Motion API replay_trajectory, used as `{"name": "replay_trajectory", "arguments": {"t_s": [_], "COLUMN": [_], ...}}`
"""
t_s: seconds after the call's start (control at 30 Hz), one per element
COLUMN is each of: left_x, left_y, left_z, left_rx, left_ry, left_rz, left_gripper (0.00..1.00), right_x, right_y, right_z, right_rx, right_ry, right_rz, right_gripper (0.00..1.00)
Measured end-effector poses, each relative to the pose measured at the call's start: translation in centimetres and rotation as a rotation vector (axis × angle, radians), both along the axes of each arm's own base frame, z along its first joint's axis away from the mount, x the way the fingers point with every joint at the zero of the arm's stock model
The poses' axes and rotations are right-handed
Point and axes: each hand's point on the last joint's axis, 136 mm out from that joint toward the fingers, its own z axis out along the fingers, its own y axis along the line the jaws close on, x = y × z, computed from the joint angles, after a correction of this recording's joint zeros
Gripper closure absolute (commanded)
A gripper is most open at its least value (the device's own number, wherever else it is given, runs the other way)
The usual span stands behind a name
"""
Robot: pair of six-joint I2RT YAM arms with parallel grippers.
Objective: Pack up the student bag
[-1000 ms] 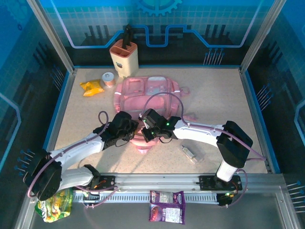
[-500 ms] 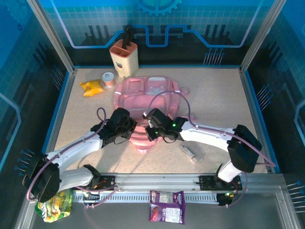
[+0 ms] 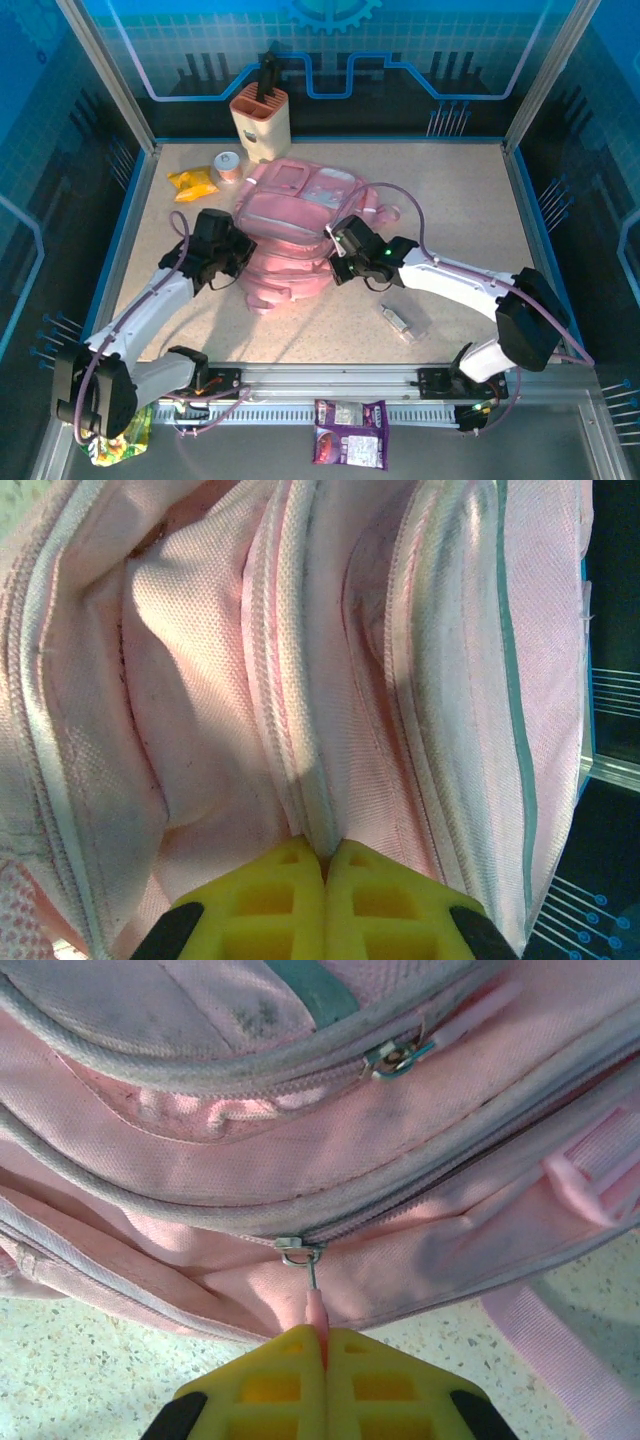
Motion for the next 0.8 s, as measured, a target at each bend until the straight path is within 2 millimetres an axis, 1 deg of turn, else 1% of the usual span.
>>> {"name": "replay_trajectory", "arguments": {"t_s": [0.07,0.17,0.23,0.27,0.3,0.4,0.43,0.5,0.57,0.63,0.73,0.8], "left_x": [0.5,1.2,1.4,1.5,1.6,1.7,1.5,0.8,-0.2,-1.2,-2.5,-3.1], "left_y": [0.5,0.9,0.9,0.8,0.8,0.7,0.6,0.0,-1.1,-2.1,-3.8,-4.8], "left_z": [0.0,-0.3,-0.7,-0.8,-0.9,-0.3,-0.1,0.5,0.9,0.8,-0.6,-1.4], "left_rx": [0.009,0.025,0.033,0.038,0.043,0.041,0.034,0.015,-0.010,-0.044,-0.083,-0.087], "left_ry": [0.006,0.017,0.029,0.033,0.036,0.023,0.017,-0.009,-0.028,-0.038,-0.011,0.020], "left_rz": [-0.012,-0.035,-0.052,-0.064,-0.072,-0.079,-0.075,-0.067,-0.067,-0.064,-0.058,-0.049], "left_gripper": [0.99,0.94,0.85,0.78,0.72,0.60,0.58,0.55,0.50,0.50,0.50,0.50], "right_x": [-0.1,-0.7,-1.0,-1.2,-1.3,-1.3,-1.3,-1.3,-1.3,-1.3,-1.3,-1.3], "right_y": [0.7,2.0,3.0,3.5,3.8,4.1,4.1,4.2,4.2,4.3,4.4,4.5], "right_z": [0.3,0.4,0.1,-0.2,-0.6,-1.6,-1.9,-2.2,-2.3,-2.2,-2.4,-2.7], "right_rx": [0.014,0.022,0.024,0.025,0.024,0.010,0.008,0.005,0.006,0.008,0.010,0.008], "right_ry": [-0.001,0.001,0.018,0.032,0.042,0.059,0.063,0.067,0.070,0.070,0.072,0.079], "right_rz": [0.017,0.050,0.067,0.076,0.080,0.081,0.079,0.079,0.081,0.082,0.084,0.087], "right_gripper": [1.00,1.00,1.00,1.00,1.00,1.00,1.00,1.00,1.00,1.00,1.00,1.00]}}
